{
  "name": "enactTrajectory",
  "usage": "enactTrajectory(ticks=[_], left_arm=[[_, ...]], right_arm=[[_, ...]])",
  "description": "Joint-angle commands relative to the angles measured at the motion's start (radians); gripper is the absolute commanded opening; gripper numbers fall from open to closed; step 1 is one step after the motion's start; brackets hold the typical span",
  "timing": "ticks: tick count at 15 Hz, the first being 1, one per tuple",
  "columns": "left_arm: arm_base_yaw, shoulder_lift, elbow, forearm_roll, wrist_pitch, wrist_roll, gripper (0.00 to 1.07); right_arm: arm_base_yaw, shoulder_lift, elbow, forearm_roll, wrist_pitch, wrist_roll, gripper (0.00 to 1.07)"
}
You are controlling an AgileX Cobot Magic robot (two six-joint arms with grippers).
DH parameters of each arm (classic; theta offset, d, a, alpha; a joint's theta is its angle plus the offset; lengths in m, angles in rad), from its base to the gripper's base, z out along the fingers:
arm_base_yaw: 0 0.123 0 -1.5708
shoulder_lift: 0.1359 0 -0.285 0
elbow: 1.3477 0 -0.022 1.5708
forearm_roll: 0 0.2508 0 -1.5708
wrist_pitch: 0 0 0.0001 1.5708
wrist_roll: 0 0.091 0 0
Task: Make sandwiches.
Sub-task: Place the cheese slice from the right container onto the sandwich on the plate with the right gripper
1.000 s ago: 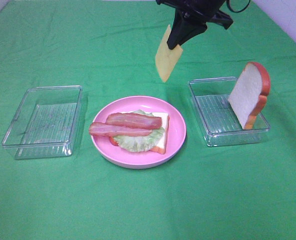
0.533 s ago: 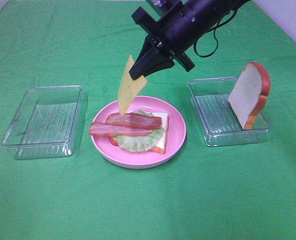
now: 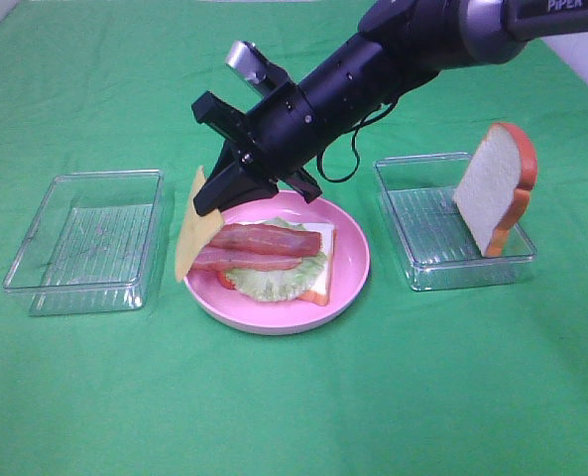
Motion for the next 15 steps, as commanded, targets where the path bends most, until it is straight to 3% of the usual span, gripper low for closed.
enactTrajectory(ticks=[1,8,9,15], left_arm=[[-0.001,-0.023,0.001,0.002,-0.011,-0.004,0.86],[-0.001,-0.024,0.001,0.003,-0.011,-0.004,0.86],[-0.001,-0.024,0.001,0.003,-0.011,-0.004,0.86],[-0.001,-0.024,0.001,0.003,-0.011,-0.004,0.86]], right_arm=[[-0.012,0.024,0.006,-0.004,-0.04,-0.008,0.0],[-0.047,0.021,0.006,-0.244,-0.041,0.192,0.0],[-0.047,0.016,0.006,-0.316,-0.058,0.223,0.07],[-0.047,0.01,0.004,-0.434,-0.069,0.275,0.46]])
